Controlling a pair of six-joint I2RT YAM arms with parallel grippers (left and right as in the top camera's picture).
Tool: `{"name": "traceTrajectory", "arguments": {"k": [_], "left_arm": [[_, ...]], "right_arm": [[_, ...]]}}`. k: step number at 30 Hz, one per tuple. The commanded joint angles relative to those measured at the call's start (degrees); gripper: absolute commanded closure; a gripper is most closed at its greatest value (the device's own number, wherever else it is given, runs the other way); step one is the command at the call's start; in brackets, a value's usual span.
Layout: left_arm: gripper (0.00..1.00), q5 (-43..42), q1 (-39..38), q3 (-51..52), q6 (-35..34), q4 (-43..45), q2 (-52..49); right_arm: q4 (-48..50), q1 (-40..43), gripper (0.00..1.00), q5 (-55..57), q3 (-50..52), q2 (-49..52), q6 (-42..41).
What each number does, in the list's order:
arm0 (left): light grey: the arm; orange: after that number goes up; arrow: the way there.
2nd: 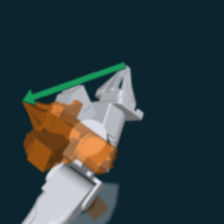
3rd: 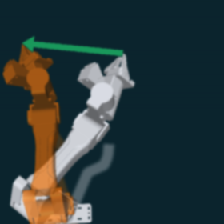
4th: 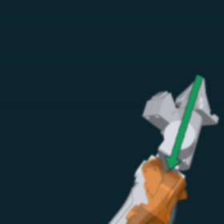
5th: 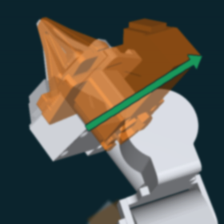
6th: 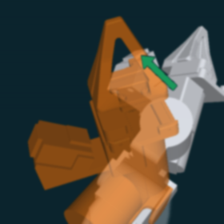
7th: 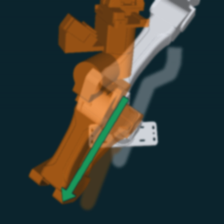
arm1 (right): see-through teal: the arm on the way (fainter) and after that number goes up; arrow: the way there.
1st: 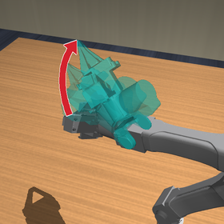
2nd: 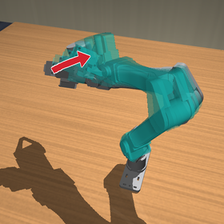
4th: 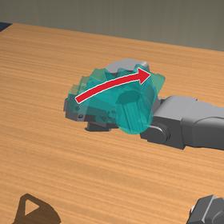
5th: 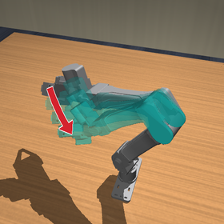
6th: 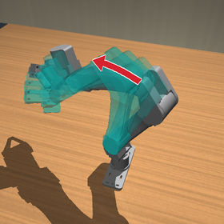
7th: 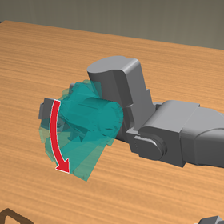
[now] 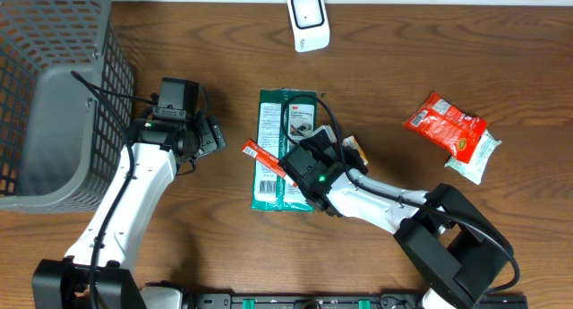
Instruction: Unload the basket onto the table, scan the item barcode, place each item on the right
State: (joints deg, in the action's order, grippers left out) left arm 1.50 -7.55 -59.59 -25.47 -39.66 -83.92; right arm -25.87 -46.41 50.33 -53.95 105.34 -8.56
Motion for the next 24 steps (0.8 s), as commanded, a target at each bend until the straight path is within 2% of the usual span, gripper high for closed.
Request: {"name": "traceTrajectory", "arguments": {"k": [1, 7, 10, 24], "left_arm": [[0.12, 0.46, 0.20, -0.63, -0.11, -0.15, -0.31], [0.11, 0.46, 0.20, -0.63, -0.11, -0.13, -0.31], [0.11, 0.46, 0.20, -0.63, -0.11, -0.13, -0.31], [0.11, 0.46, 0.20, -0.63, -0.11, -0.13, -0.31]], "right_arm": [[0.11, -0.07, 0.86, -1.11, -0.37, 0.42, -0.79], [0.11, -0.07, 0.70, -1.14, -0.37, 0.39, -0.79], [0.11, -0.07, 0.66, -1.14, -0.37, 0.31, -0.79], [-0.87, -0.07, 0.57, -1.16, -2.45, 0.26, -0.87]]}}
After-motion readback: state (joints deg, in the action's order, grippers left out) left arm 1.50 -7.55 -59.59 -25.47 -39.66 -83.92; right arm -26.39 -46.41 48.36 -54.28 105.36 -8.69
